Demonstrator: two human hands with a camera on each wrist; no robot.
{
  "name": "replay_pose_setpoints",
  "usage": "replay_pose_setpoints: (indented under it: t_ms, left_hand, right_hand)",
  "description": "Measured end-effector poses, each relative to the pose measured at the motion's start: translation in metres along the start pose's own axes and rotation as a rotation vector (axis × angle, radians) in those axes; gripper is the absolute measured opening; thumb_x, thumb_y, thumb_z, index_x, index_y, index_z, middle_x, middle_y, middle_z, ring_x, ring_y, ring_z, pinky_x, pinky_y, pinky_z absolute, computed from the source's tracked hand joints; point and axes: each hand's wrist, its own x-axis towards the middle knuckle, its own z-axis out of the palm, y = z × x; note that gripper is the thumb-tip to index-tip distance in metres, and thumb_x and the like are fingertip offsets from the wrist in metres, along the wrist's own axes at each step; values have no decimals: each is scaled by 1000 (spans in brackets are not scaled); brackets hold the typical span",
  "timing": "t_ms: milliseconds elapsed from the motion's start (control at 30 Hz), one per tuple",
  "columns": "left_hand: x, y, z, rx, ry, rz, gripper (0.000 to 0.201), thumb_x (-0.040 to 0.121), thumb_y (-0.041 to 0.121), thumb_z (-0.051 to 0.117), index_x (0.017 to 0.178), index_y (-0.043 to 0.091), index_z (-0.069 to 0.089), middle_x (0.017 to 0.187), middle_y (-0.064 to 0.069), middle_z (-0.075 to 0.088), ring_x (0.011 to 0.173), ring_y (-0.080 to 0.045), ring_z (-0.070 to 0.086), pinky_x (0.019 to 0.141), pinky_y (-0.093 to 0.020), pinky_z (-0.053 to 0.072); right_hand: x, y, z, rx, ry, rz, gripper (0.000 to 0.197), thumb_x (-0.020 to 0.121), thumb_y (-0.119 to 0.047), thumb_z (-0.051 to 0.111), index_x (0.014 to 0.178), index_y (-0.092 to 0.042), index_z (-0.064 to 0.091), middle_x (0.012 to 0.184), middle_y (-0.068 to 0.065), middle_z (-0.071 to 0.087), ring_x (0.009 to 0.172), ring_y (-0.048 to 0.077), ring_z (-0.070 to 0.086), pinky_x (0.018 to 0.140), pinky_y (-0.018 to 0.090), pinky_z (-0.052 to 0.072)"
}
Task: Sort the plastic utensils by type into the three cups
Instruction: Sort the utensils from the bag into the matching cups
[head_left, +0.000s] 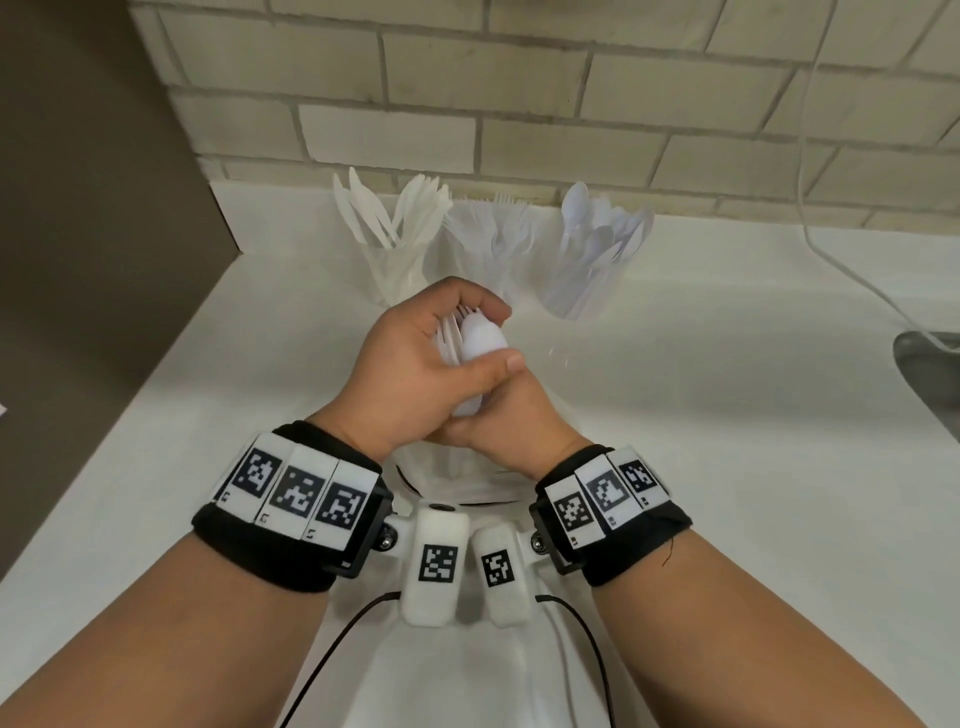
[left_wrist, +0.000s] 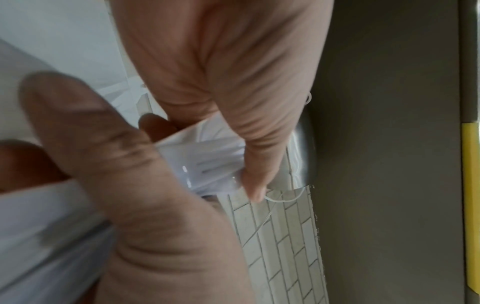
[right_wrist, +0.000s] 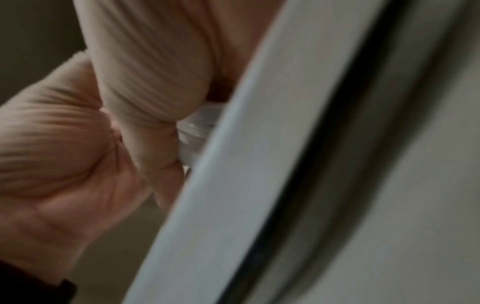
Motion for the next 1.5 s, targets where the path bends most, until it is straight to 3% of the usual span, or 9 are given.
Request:
replay_pose_setpoints:
  t_ms: [133,300,400,600,900,1133,1233,1400,1500]
  left_hand:
    - [2,1,-8,-188,69,23,49,82,51,61,125,30,49,123,2,59,118,-10,56,104,-30,42]
    - [-8,-20,-12,-337,-29,-321,107,55,77,70,139,20,38,133,2,53,126,-12,52,106,-35,40]
    - [-16,-21,-4,-184,-252,-385,88,60,66,72,129,19,46,130,10,57,121,0,53,105,-29,41]
    - [-19,-6,-2,-151,-433,-402,39,83,43,65,107,11,63,99,-4,74,100,-16,69,98,-36,48]
    - [-21,-2,-4,-245,-450,-455,6,89,14,64,94,10,65,85,-5,74,83,-22,72,85,-37,56]
    - [-30,-5,1,-474,-429,-482,12,85,15,56,97,15,59,67,1,55,58,-13,53,56,-28,50]
    - [-28,-8,1,-394,-397,-479,22,84,20,55,105,16,54,66,3,52,58,-12,50,60,-32,50]
    - [-21,-6,-3,-163,-428,-385,26,78,28,60,104,22,55,84,-6,64,83,-21,68,84,-40,53]
    - [-21,-2,-2,-226,-452,-382,23,78,18,62,100,17,57,85,-4,68,84,-26,69,81,-39,55]
  right_hand:
    - [5,-14,-14,147,100,11,17,76,3,71,74,-11,62,68,8,66,61,24,67,69,38,59]
    - [9,-36,-30,699,101,23,18,85,7,60,72,-6,58,57,7,60,57,21,62,63,33,55]
    - [8,-39,-28,605,107,30,13,83,-1,65,73,-9,63,72,10,67,72,20,66,74,39,56]
    - [6,-30,-29,515,74,190,15,82,-18,71,95,-12,70,85,-8,74,83,3,70,83,30,55]
    - [3,-28,-29,515,-54,200,19,87,-30,64,80,-12,67,90,-4,66,86,15,63,83,34,49]
    - [1,-32,-32,564,-88,122,25,73,-28,75,90,-12,64,105,24,61,89,23,59,79,47,51]
    - [6,-29,-40,796,-7,71,56,69,-19,83,116,-8,54,101,19,68,95,26,65,77,44,55]
    - [9,-30,-39,840,-26,45,39,80,-5,59,116,-8,47,78,5,69,81,20,69,78,46,33]
    - [6,-31,-41,845,-82,72,22,81,-9,57,103,-6,56,74,8,71,76,21,69,73,41,46]
